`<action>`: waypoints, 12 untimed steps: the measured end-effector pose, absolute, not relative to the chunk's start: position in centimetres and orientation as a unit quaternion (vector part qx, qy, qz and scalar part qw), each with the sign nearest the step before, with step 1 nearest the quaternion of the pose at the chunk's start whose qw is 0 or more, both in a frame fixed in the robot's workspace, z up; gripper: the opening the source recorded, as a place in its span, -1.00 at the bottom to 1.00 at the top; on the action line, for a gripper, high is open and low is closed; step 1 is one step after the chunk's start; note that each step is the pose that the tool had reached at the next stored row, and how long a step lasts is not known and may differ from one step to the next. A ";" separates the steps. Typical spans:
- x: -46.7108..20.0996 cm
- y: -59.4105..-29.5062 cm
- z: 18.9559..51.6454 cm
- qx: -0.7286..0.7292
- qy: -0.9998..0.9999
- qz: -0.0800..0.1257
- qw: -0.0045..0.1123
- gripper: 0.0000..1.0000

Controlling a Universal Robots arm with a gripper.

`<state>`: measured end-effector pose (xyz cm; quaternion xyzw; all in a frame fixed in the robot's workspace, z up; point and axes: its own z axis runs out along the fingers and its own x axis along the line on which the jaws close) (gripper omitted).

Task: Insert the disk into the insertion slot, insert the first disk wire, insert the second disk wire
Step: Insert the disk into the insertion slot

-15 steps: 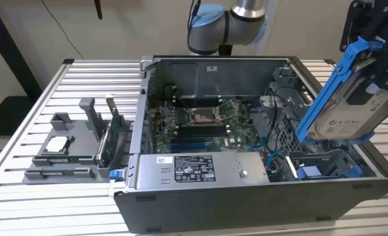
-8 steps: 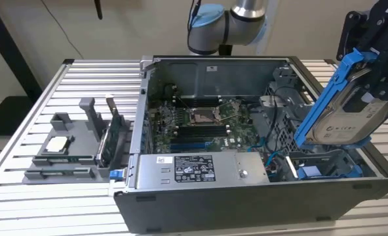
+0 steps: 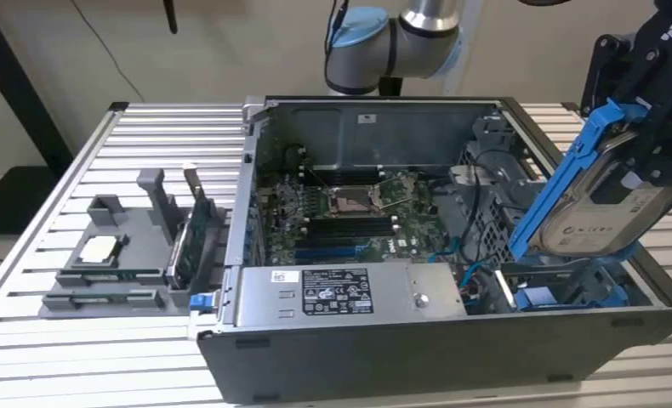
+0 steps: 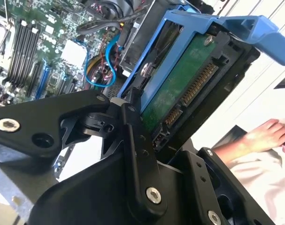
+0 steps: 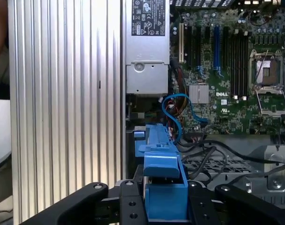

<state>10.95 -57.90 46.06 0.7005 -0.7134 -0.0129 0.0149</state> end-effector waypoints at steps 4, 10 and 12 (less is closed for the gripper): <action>11.0 -57.9 46.0 0.701 -0.713 -0.013 0.015 -0.35; 11.0 -57.9 45.9 0.701 -0.713 -0.013 0.015 -0.35; 11.0 -57.9 45.8 0.701 -0.713 -0.013 0.014 -0.35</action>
